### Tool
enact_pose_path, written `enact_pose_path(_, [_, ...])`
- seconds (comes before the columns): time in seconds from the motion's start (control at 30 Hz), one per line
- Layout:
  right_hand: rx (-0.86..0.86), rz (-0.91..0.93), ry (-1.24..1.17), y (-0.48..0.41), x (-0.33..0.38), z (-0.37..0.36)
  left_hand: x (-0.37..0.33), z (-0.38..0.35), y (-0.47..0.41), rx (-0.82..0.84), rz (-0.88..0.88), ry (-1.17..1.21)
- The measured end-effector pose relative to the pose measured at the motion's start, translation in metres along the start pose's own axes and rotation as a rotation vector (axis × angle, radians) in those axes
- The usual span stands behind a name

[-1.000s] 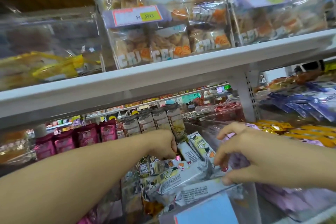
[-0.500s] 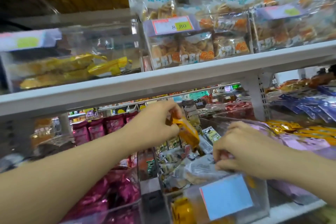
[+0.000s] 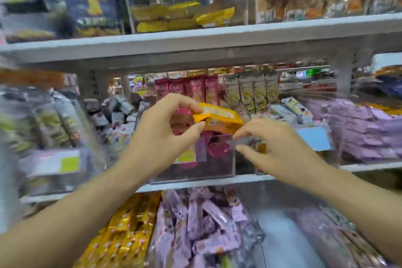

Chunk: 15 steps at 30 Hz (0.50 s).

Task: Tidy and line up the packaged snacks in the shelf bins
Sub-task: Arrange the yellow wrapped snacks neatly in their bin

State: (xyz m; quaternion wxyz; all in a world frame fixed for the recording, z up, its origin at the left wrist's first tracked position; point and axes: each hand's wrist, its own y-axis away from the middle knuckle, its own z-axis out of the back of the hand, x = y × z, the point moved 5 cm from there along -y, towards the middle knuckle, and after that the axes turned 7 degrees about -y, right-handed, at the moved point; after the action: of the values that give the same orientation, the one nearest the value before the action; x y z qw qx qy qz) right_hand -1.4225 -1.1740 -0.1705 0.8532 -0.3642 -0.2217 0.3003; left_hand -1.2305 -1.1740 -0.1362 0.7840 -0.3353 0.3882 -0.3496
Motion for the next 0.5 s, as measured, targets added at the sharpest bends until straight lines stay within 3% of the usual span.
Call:
enact_pose_path(0.13, [0.014, 0.004, -0.078, 0.015, 0.04, -0.046, 0.021, 0.033, 0.058, -0.045, 0.055, -0.015])
enact_pose_path(0.33, [0.18, -0.002, -0.18, 0.035, 0.077, -0.127, 0.081, 0.073, 0.163, -0.089, 0.269, -0.042])
enact_pose_path(0.5, [0.278, -0.039, -0.181, 0.04, 0.083, -0.167, 0.145, 0.079, 0.225, 0.039, 0.384, -0.323])
